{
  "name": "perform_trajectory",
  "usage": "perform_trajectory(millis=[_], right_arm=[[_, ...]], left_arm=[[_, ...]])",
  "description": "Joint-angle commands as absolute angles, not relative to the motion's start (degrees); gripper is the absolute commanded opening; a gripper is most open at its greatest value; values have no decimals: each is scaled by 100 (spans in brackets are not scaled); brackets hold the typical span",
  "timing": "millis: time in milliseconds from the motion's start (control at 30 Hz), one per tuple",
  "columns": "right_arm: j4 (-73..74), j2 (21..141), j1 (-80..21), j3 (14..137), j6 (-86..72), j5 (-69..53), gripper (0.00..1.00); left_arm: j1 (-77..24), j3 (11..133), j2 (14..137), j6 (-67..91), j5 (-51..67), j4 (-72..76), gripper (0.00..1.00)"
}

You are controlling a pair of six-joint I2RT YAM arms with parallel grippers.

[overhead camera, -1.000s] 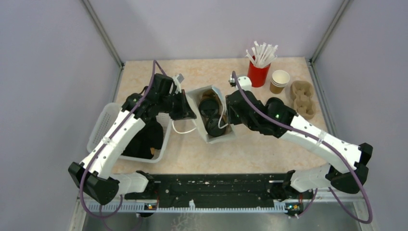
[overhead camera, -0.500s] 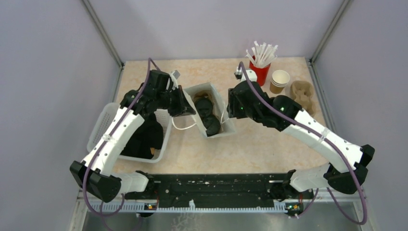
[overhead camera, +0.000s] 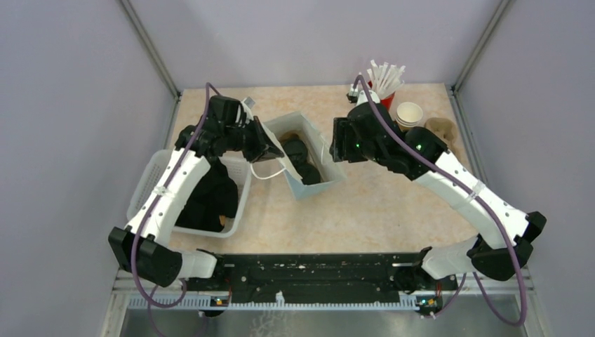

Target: Pack the takeout coffee

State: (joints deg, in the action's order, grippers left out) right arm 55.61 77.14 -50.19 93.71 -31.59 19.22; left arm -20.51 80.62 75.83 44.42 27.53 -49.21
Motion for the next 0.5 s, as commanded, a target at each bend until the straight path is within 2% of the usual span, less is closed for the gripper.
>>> perform_trajectory(millis=[0, 200, 467], right_arm=[[5720, 7679, -4939, 9679, -2955, 1877, 57], [5810, 7686, -4930, 9798, -2760, 1537, 61], [5407, 7509, -5037, 10503, -2000, -333, 68]], left_arm=[[-1860, 8155, 7615, 4671, 3139, -4257, 4], [-1828, 8165, 7720, 4701, 3321, -4058, 1], [-1828, 8069, 7681, 4231, 3364, -4054, 0]])
